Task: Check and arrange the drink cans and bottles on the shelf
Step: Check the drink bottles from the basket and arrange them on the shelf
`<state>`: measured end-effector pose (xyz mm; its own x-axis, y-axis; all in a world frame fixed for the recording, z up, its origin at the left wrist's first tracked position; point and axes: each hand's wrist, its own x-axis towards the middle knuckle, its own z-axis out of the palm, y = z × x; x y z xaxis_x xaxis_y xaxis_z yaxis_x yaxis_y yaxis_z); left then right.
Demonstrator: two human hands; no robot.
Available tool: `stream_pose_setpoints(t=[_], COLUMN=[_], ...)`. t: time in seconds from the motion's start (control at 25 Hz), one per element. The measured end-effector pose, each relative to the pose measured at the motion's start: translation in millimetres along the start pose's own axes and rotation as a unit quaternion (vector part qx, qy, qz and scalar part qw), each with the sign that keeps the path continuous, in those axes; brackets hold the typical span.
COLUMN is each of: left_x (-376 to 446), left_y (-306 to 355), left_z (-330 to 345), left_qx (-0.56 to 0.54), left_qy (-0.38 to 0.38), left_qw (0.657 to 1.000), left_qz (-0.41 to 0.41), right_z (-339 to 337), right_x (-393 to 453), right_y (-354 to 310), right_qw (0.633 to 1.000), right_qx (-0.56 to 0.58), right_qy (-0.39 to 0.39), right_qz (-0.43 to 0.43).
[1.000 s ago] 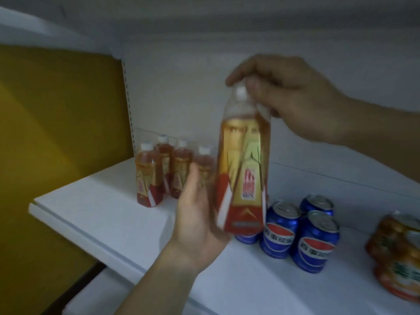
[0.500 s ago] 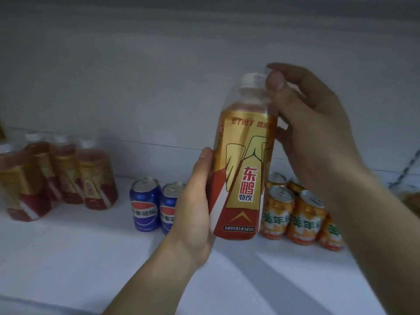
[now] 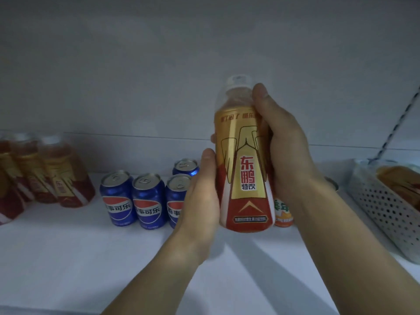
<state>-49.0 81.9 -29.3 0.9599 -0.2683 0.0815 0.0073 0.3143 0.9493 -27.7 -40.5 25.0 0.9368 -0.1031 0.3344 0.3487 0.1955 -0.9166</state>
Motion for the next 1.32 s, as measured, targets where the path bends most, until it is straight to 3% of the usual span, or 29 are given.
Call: stream_pose_setpoints(t=[0.12, 0.2, 0.32, 0.56, 0.76, 0.92, 1.04, 1.32], left_x=[-4, -4, -3, -3, -2, -3, -3, -6], left_y=[-1, -2, -1, 1, -1, 3, 0, 4], left_z=[6, 10, 11, 10, 13, 14, 15, 11], left_qx=[0.029, 0.020, -0.023, -0.001, 0.050, 0.041, 0.045, 0.055], left_qy=[0.004, 0.010, -0.007, -0.024, 0.023, 0.060, 0.069, -0.015], left_qw=[0.998, 0.998, 0.999, 1.000, 0.998, 0.997, 0.997, 0.998], left_qz=[0.053, 0.065, 0.027, 0.019, 0.044, 0.009, -0.008, 0.007], right_z=[2, 0, -4, -2, -7, -6, -8, -3], right_x=[1, 0, -1, -4, -1, 0, 0, -7], right_y=[0, -3, -10, -5, 0, -6, -3, -4], right_qw=[0.999, 1.000, 0.996, 0.999, 0.997, 1.000, 0.999, 0.993], right_qx=[-0.017, 0.011, 0.049, 0.031, -0.052, -0.001, -0.043, -0.058], right_qy=[0.022, -0.014, -0.048, 0.003, 0.034, -0.001, 0.008, 0.083], right_qz=[-0.023, 0.022, 0.063, 0.031, -0.051, -0.005, 0.005, -0.065])
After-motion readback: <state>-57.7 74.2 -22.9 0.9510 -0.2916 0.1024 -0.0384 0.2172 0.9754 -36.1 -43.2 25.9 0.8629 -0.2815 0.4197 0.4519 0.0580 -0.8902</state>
